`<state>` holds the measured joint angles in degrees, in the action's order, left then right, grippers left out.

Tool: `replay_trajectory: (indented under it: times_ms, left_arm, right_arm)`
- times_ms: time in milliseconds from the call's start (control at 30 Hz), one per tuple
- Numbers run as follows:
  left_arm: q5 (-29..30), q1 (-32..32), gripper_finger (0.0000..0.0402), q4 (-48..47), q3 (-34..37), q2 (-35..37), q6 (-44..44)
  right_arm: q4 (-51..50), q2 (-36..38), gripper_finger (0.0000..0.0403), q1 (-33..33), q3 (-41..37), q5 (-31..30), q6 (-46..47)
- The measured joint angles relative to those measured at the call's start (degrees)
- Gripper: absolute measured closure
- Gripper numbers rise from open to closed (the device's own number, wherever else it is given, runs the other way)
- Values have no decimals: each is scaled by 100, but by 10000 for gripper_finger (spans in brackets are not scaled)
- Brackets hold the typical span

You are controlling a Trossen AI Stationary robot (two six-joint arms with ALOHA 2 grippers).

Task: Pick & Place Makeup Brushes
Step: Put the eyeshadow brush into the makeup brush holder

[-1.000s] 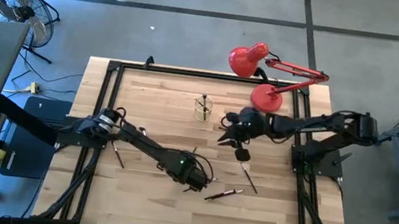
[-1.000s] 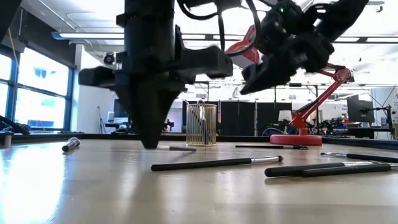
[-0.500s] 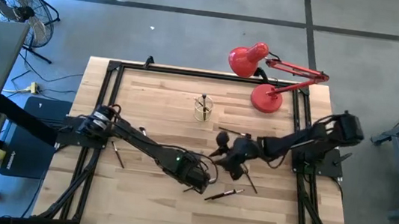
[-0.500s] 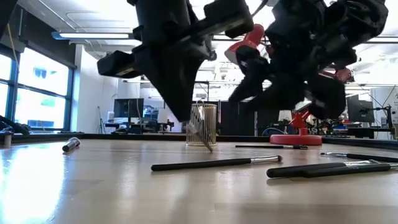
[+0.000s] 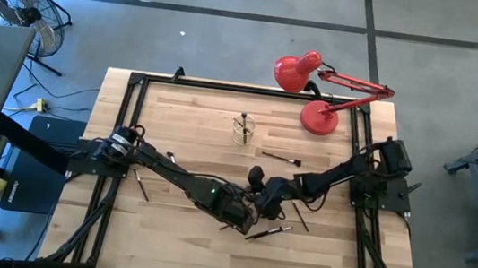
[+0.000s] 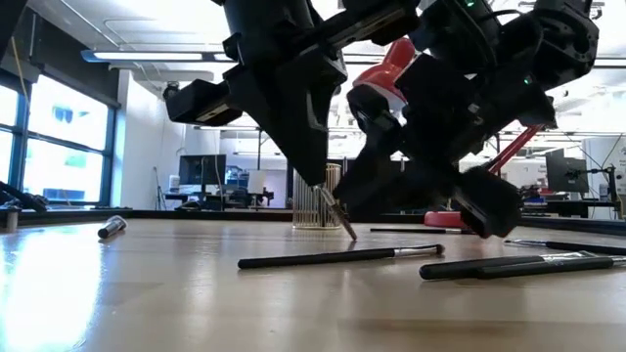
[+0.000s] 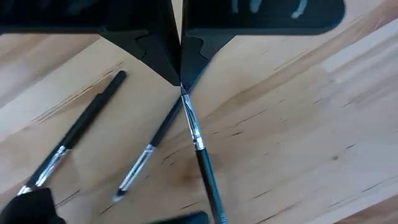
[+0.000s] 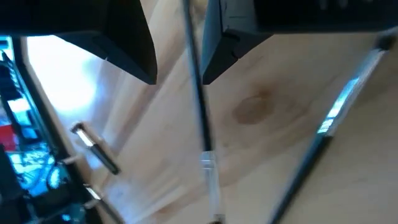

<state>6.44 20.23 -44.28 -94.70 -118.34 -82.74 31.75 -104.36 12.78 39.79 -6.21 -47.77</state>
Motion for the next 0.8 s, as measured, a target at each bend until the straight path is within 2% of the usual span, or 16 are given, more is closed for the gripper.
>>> replay_trajectory:
  times_ms: [200,600,700,800]
  left_arm:
    - [66,0,401,142,0,-4,16]
    - [173,0,401,549,0,-4,153]
    - [175,2,401,550,0,-4,153]
    - [175,0,401,556,0,-4,151]
  right_arm:
    - [-365,-1,285,0,-11,135,-11]
    - [-337,-98,287,-11,-8,-79,40]
    - [-343,-103,298,-11,-6,-102,37]
    - [-346,-103,326,-11,-9,-119,40]
